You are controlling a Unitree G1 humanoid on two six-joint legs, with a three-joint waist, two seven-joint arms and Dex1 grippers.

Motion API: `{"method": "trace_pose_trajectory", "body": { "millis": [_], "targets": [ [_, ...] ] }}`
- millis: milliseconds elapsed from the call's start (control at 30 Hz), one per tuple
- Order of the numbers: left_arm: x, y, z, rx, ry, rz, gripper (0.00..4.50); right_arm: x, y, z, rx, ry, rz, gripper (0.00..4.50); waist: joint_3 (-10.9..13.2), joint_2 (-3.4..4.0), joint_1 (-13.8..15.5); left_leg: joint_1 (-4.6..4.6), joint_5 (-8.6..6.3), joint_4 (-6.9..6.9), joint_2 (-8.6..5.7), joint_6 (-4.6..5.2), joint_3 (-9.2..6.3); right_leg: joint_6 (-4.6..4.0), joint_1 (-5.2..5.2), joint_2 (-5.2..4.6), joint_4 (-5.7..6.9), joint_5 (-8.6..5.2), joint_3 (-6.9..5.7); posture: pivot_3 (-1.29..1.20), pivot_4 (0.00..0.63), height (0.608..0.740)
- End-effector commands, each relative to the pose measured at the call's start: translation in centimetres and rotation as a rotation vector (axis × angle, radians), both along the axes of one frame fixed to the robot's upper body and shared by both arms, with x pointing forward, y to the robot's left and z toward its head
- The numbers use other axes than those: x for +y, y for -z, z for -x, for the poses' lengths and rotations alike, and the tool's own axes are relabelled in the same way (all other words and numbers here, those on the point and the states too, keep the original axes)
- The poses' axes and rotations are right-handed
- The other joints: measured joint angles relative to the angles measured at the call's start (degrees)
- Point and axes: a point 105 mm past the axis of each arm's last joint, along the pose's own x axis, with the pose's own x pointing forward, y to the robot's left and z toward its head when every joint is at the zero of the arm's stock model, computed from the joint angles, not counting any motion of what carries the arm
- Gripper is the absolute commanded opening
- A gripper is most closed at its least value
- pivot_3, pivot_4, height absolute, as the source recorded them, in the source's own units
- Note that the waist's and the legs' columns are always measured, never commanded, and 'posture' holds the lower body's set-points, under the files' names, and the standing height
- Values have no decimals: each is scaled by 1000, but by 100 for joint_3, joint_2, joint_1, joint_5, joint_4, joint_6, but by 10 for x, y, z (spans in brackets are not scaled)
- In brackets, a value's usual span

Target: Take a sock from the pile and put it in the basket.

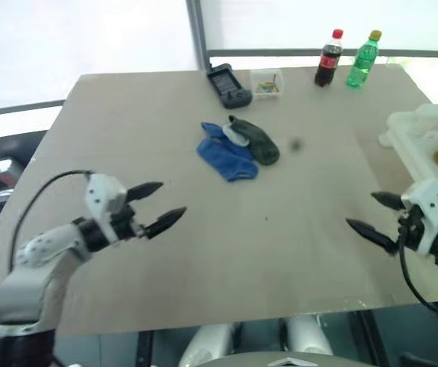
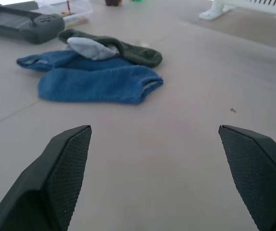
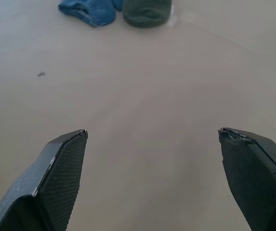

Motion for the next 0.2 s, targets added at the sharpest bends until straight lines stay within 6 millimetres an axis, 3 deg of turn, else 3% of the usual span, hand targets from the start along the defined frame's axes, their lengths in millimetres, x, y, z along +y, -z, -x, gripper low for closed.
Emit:
{"method": "trace_pose_trajectory", "body": {
  "millis": [33,200],
  "targets": [
    [5,-13,16,-12,20,-40,4500,-4,-16,12,-49,-37,45,4452,0,0,73,0,-1,0,0,0,1,0,1,0,0,0,0,0,150,740],
    [1,-11,21,16,55,-50,4500,-8,-12,16,-32,-17,42,4452,0,-2,170,6,-3,0,0,1,1,-2,12,-4,-2,2,1,0,150,740]
  ]
}}
